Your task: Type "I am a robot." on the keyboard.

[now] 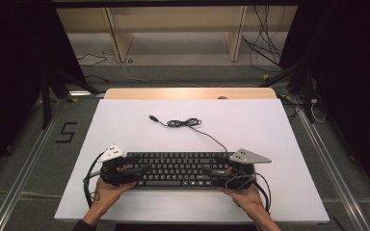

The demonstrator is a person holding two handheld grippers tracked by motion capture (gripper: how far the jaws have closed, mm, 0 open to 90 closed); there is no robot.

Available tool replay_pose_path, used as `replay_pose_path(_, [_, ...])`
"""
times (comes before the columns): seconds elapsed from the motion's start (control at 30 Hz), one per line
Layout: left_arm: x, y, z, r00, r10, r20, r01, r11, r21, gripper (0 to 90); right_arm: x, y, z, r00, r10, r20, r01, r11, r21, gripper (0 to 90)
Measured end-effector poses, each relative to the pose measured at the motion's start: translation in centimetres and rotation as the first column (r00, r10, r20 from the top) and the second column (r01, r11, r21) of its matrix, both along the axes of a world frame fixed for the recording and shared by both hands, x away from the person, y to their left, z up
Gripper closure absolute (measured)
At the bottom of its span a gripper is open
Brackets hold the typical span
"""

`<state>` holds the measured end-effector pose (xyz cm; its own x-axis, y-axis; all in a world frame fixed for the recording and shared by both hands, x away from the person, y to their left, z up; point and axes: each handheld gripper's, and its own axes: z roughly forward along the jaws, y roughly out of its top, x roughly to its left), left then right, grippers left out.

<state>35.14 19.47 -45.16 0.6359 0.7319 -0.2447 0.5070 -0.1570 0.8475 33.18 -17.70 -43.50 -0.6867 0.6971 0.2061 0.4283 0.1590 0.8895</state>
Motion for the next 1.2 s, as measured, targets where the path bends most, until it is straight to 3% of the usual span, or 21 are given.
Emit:
replay_pose_path(0.27, [1.3,-1.5,-0.4,0.9991,-0.027,-0.032,0.029,0.9979,0.058,59.4,-0.5,-0.5,0.1,0.9999,-0.009,0.011,0.009,1.0,-0.004,32.5])
replay_pose_path(0.63, [2.8,-3.2,-1.3,0.9944,-0.066,-0.083,0.077,0.9879,0.135,86.3,-1.0,-0.5,0.0,0.9998,-0.004,0.017,0.005,1.0,-0.008,32.3])
replay_pose_path(1.0, [3.5,-3.8,-2.1,0.9906,-0.074,-0.115,0.092,0.9829,0.16,88.9,-1.0,-0.3,0.0,0.9998,0.003,0.018,-0.003,1.0,-0.006,31.4])
replay_pose_path(1.2, [3.8,-4.5,-2.5,0.9889,-0.082,-0.124,0.106,0.9737,0.202,88.9,-1.1,-0.3,0.1,0.9997,0.005,0.022,-0.005,1.0,-0.005,31.4])
